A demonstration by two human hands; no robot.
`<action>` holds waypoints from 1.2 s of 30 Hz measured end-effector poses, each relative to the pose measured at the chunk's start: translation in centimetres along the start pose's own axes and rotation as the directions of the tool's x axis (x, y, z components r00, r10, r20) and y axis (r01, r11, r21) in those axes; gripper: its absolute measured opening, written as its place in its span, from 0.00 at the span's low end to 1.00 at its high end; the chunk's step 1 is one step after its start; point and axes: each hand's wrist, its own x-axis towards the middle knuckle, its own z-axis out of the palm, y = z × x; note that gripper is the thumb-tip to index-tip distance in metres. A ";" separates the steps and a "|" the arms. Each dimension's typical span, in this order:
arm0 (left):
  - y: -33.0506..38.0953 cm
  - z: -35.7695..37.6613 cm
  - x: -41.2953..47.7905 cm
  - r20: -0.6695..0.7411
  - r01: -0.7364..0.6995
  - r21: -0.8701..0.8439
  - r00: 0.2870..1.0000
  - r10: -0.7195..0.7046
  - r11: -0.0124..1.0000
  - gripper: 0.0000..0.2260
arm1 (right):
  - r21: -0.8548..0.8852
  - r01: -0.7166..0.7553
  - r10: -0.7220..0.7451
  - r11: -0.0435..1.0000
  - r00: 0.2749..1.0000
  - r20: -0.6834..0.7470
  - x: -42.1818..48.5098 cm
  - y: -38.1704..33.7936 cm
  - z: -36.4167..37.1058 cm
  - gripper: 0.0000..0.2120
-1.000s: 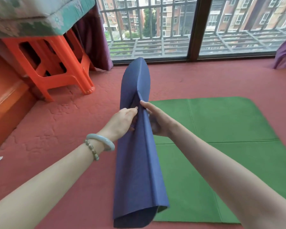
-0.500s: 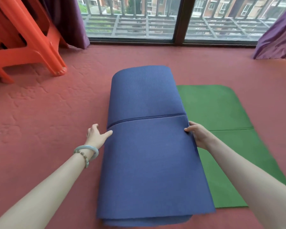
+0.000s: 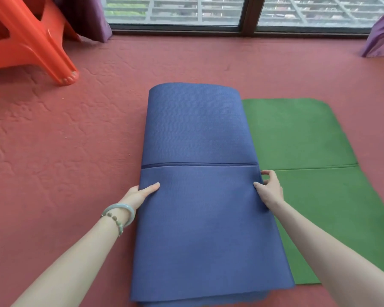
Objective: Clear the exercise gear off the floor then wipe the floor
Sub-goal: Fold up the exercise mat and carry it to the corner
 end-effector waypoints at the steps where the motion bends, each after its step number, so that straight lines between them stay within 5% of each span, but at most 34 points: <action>1: 0.0 0.1 0.1 -0.024 -0.007 0.028 1.000 0.008 1.000 0.31 | -0.081 0.026 -0.028 0.996 0.999 -0.035 0.2 0.3 0.3 0.19; 4: -0.5 0.1 1.1 -0.121 -0.007 0.148 0.992 0.025 0.989 0.39 | -0.368 0.075 -0.122 0.927 0.987 -0.107 0.6 0.5 0.6 0.17; 7: -0.4 0.7 0.9 -0.192 -0.034 0.187 0.979 0.071 0.982 0.35 | -0.462 0.074 -0.133 0.884 0.986 -0.098 0.7 0.1 0.6 0.18; 11: 0.5 0.7 -0.2 -0.225 -0.133 0.181 0.959 0.173 0.974 0.19 | -0.357 0.084 -0.129 0.930 0.986 -0.104 -0.3 -0.3 0.9 0.16; 15: 2.2 -1.7 -2.1 -0.197 -0.216 0.211 0.946 0.258 0.953 0.18 | -0.244 0.096 -0.110 0.965 0.993 -0.045 -1.5 -0.6 1.7 0.16; 22: 5.9 -8.5 -7.4 -0.269 -0.270 0.339 0.890 0.367 0.901 0.16 | -0.171 0.188 -0.124 0.967 0.936 0.329 -5.3 -3.6 5.4 0.25; 28: 8.5 -15.7 -11.9 -0.383 -0.173 0.520 0.828 0.410 0.836 0.17 | -0.162 0.310 -0.147 0.937 0.769 0.622 -10.2 -7.9 10.6 0.26; 36: 14.9 -18.5 -16.9 -0.459 0.104 0.822 0.703 0.542 0.561 0.21 | 0.081 0.404 -0.349 0.911 0.652 0.673 -14.5 -14.4 12.3 0.23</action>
